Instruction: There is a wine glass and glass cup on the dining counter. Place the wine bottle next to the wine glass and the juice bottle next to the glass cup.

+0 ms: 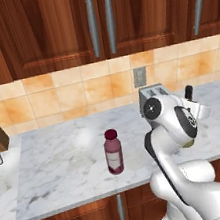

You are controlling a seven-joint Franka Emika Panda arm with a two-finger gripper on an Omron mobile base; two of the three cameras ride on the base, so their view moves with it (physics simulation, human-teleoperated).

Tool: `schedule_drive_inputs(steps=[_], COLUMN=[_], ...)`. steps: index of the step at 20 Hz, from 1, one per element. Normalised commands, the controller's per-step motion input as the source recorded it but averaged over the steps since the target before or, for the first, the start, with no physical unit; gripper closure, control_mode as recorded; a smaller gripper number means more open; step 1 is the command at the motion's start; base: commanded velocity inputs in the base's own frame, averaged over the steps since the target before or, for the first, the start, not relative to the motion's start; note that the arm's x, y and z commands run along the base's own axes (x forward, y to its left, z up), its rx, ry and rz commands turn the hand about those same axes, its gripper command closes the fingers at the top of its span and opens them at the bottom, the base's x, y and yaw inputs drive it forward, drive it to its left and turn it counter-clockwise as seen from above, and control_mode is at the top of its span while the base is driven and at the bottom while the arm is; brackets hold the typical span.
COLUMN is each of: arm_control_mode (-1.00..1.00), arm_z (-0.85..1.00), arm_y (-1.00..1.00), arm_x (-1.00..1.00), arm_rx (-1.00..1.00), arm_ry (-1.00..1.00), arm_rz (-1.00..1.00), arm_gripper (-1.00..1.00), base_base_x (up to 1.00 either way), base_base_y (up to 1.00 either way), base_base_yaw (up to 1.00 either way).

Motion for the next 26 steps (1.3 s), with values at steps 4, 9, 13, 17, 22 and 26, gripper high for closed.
schedule_drive_inputs(steps=[4, 9, 13, 17, 22, 26], arm_control_mode=[1.0, 1.0, 1.0, 1.0, 1.0, 1.0], arm_z=[0.0, 0.0, 0.0, 0.0, 0.0, 0.0], arm_y=[0.0, 0.0, 0.0, 0.0, 0.0, 0.0], arm_x=[0.0, 0.0, 0.0, 0.0, 0.0, 0.0], arm_rx=[0.0, 0.0, 0.0, 0.0, 0.0, 0.0], arm_ry=[0.0, 0.0, 0.0, 0.0, 0.0, 0.0], arm_rz=[0.0, 0.0, 0.0, 0.0, 0.0, 0.0], arm_gripper=[1.0, 1.0, 1.0, 1.0, 1.0, 1.0], base_base_x=[0.0, -0.27, -0.66, -0.77, -0.08, 0.0], base_base_y=[0.0, 0.02, 0.07, 0.03, 0.14, 0.13], base_base_yaw=[0.0, 0.0, 0.0, 0.0, -0.78, -0.95])
